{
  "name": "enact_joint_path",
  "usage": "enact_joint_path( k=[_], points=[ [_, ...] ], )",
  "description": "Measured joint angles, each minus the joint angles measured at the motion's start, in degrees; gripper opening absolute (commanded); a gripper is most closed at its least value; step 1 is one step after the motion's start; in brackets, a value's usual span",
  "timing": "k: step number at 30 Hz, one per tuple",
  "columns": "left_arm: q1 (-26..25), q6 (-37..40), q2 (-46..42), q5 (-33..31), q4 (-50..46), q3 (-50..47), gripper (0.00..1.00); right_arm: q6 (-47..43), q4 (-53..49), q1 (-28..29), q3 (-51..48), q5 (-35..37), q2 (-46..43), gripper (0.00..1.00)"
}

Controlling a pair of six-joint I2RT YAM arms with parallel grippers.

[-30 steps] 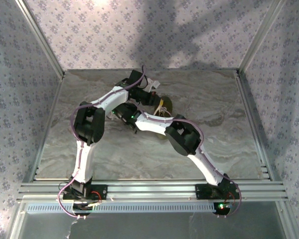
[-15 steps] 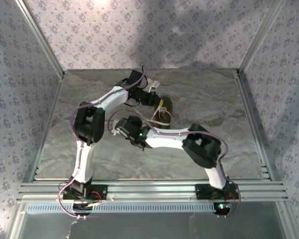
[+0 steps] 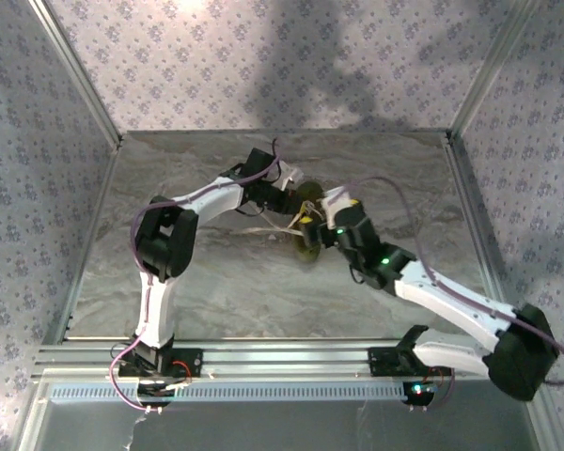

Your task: Tie the shoes

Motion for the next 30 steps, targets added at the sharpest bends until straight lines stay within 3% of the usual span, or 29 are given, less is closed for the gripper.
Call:
enact_joint_path(
  k=[3,6,12,15,21,30],
  points=[
    [-1.0,1.8,-2.4,-1.9,3.9,-4.1,0.0,8.5,-3.7,-12.7,-0.1,-6.4,-2.1,1.0],
    [-2.0,4.7,-5.1,-3.5,8.0,-8.5,0.0,14.4,-10.4,-21.6,4.9,-12.6,2.4,1.0],
    [-5.1,13.6,-8.9,-6.7,12.9,-14.7,0.0,17.7,-15.1,-27.0,15.0,-25.2,13.6,1.0],
    [-6.6,19.0,-9.7,-9.6,14.6,-16.9,0.0,17.7,-17.6,-29.5,20.7,-31.3,20.1,0.92],
    [-7.7,28.4,-9.9,-13.8,16.2,-20.2,0.0,14.0,-24.9,-28.9,39.6,-37.0,36.8,0.86],
    [-8.7,42.6,-10.0,-18.2,15.7,-21.2,0.0,5.0,-39.0,-18.8,66.5,-37.6,56.5,0.68]
  ],
)
